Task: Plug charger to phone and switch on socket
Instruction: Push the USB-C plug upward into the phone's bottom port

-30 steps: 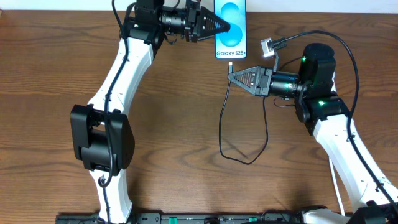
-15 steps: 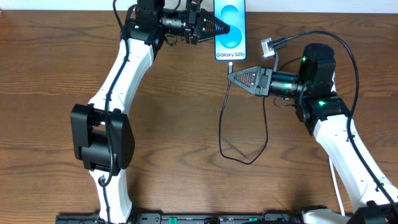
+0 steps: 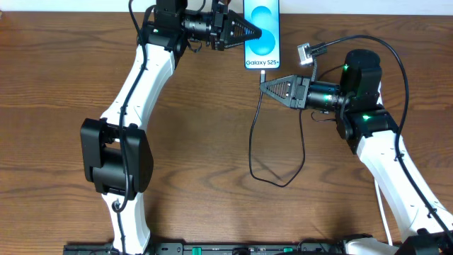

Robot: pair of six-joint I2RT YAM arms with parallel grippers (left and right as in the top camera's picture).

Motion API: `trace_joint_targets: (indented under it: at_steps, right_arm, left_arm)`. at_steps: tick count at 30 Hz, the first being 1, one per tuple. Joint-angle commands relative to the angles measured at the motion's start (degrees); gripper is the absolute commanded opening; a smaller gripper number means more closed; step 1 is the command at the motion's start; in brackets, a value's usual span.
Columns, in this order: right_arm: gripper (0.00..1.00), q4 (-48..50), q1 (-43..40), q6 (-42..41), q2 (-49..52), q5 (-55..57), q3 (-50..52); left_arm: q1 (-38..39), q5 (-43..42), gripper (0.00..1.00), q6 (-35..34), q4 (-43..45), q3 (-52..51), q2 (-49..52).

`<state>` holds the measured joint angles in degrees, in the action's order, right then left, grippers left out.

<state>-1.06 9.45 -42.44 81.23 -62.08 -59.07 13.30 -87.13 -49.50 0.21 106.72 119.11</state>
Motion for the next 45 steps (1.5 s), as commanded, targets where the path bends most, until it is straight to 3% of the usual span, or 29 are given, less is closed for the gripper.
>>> trace_joint_targets:
  at_steps: [1, 45]
  right_arm:
    - [0.02, 0.0, -0.4, -1.3, -0.9, 0.2, -0.1]
    - [0.01, 0.5, -0.3, -3.4, -0.9, 0.2, -0.1]
  left_arm:
    - [0.0, -2.2, 0.07, 0.7, 0.3, 0.3, -3.0]
    - [0.3, -2.2, 0.07, 0.7, 0.3, 0.3, -3.0]
